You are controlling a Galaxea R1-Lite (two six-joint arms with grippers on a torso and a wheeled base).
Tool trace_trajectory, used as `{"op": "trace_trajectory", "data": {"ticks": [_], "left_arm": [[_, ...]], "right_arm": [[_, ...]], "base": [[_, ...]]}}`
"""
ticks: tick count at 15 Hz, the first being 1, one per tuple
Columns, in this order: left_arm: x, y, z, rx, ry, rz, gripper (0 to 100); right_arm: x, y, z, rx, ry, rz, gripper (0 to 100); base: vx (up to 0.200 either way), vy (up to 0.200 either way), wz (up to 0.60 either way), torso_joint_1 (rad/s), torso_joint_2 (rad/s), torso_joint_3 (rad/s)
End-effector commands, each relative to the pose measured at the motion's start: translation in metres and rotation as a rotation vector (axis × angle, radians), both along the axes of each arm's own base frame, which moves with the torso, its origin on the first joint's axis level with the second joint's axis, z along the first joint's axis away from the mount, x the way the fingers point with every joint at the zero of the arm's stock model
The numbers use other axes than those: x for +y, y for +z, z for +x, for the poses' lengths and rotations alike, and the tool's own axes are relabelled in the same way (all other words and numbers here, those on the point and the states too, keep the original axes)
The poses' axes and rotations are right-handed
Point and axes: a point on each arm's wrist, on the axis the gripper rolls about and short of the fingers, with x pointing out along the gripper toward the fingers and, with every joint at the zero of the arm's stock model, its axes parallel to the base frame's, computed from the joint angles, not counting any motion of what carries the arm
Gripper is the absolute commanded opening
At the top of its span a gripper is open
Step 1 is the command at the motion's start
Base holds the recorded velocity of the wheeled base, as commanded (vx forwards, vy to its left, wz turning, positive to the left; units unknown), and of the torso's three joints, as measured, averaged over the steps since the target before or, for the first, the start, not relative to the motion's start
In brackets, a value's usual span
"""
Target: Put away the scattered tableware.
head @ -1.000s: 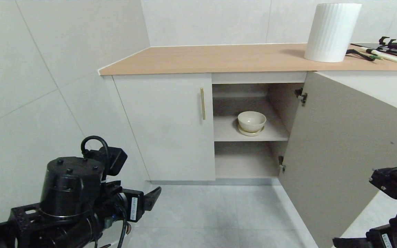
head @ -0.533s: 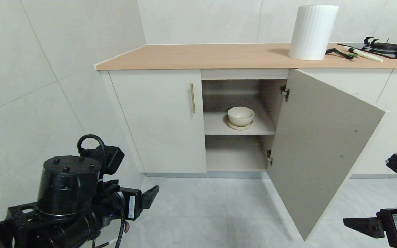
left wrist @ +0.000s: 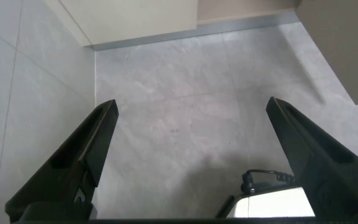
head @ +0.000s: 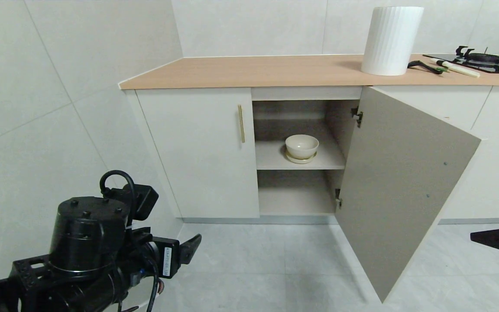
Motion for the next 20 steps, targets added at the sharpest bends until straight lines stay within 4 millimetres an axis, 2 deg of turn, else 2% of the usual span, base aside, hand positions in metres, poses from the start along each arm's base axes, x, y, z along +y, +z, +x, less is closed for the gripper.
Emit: {"op": "trace_trajectory", "data": {"ticks": [1,2,6,11,13,15,20], "left_arm": [[0.000,-0.001,0.000,0.003,-0.001,0.001,100],[-0.001,-0.001,0.001,0.003,-0.001,0.001,100],[-0.001,-0.002,0.002,0.009,0.001,0.005,100],[-0.001,-0.002,0.002,0.009,0.002,0.004,100],[-0.001,-0.002,0.002,0.008,0.002,0.003,100],[-0.001,-0.002,0.002,0.007,0.002,0.002,100],[0.000,0.000,0.002,0.002,0.005,-0.002,100]], "right_arm": [[-0.002,-0.002,0.005,0.010,-0.020,-0.001,100],[-0.004,-0.002,0.007,0.007,-0.032,-0.001,100],[-0.012,-0.002,0.019,-0.022,-0.096,0.003,100],[-0.030,-0.002,0.038,-0.088,-0.208,0.013,100],[-0.033,-0.007,0.058,-0.140,-0.277,0.083,100],[-0.038,-0.019,0.084,-0.166,-0.366,0.089,100],[-0.044,-0.045,0.125,-0.227,-0.473,0.150,100]], "base": [[0.000,0.000,0.00,0.000,0.00,0.000],[0.000,0.000,0.00,0.000,0.00,0.000],[0.000,-0.200,0.00,0.012,0.00,0.005],[0.000,0.000,0.00,0.000,0.00,0.000],[0.000,0.000,0.00,0.000,0.00,0.000],[0.000,0.000,0.00,0.000,0.00,0.000],[0.000,0.000,0.00,0.000,0.00,0.000]]}}
